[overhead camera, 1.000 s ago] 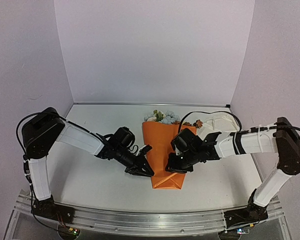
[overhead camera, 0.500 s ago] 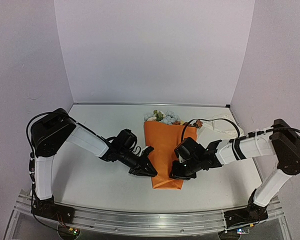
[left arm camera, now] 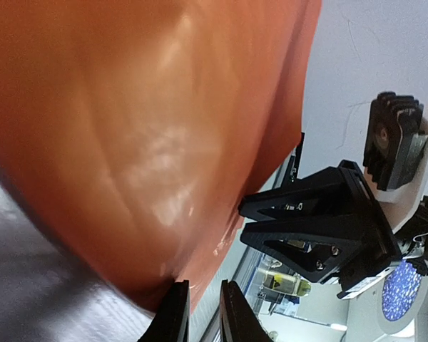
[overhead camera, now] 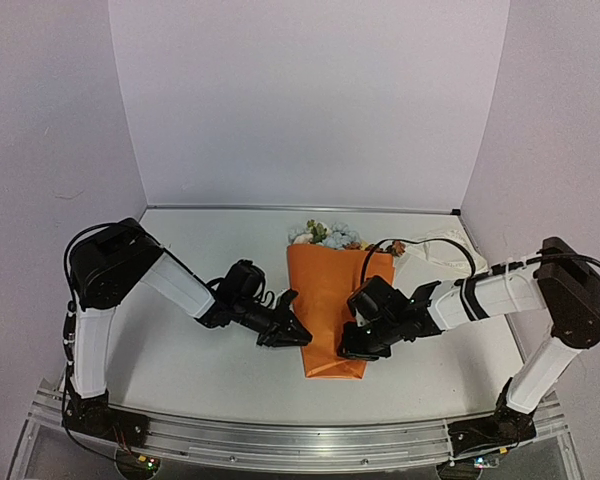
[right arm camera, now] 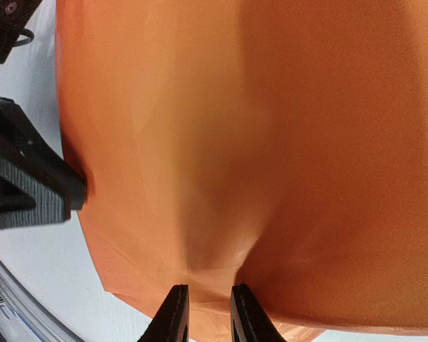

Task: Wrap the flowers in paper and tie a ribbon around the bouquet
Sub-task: Press the fold line on the folded wrapping paper.

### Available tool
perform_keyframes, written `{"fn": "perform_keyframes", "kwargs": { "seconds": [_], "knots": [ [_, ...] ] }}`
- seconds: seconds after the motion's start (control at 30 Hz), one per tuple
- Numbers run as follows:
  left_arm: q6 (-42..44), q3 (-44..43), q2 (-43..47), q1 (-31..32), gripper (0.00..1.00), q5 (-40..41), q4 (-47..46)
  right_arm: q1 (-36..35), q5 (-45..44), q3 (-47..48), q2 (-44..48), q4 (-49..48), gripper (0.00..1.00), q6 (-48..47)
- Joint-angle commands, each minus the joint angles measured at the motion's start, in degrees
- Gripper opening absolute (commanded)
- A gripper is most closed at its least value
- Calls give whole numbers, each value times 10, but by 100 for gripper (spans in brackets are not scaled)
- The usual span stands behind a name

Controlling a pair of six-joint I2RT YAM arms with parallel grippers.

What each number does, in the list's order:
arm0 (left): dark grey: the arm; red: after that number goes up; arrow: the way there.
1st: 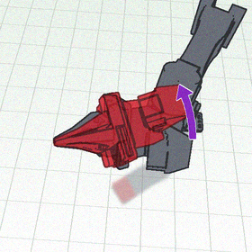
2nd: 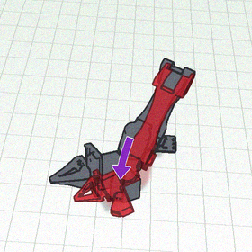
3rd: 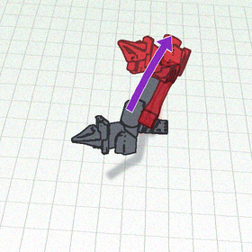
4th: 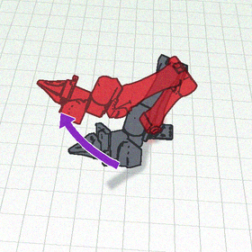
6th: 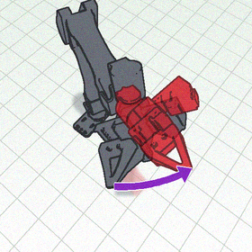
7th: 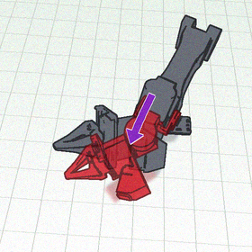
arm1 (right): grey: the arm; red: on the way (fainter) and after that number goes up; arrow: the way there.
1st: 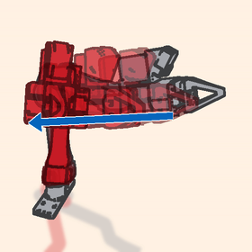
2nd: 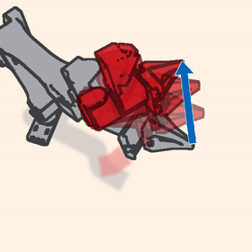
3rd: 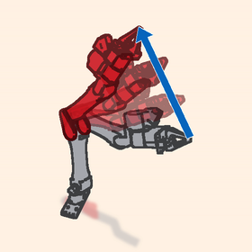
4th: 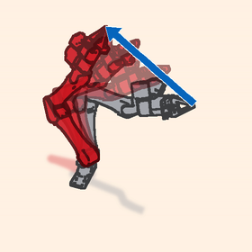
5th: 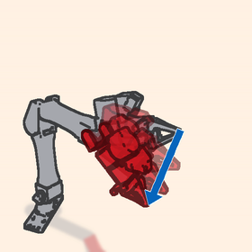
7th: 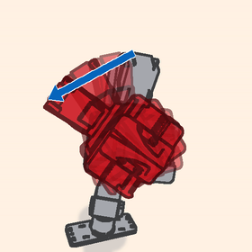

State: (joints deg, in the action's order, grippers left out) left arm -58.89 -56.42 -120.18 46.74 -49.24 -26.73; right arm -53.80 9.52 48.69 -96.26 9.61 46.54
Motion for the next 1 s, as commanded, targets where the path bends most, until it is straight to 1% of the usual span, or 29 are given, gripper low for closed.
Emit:
{"fn": "perform_keyframes", "kwargs": {
  "seconds": [0.0, 0.2, 0.33, 0.4, 0.57, 0.87, 0.97],
  "knots": [
    [-62, 10, -16, -20, 19, 21, -77, -4, -5, -2, -14, -3, 23, -9],
    [-92, 14, -28, -31, 20, 50, -90, -6, -7, 4, -15, 13, 23, -17],
    [-129, 26, -38, -43, 20, 66, -130, -8, -10, 9, -16, 23, 23, -22],
    [-135, 24, -41, -49, 20, 69, -136, -8, -14, 10, -16, 29, 22, -23],
    [-139, 17, -44, -64, 20, 75, -131, -8, -21, 12, -14, 44, 23, -32],
    [-111, -30, -61, -84, 20, 50, -77, -8, -18, 15, -26, 47, 23, -39],
    [-109, -36, -58, -86, 20, 44, -73, -8, -15, 18, -32, 47, 22, -39]
  ]
}}
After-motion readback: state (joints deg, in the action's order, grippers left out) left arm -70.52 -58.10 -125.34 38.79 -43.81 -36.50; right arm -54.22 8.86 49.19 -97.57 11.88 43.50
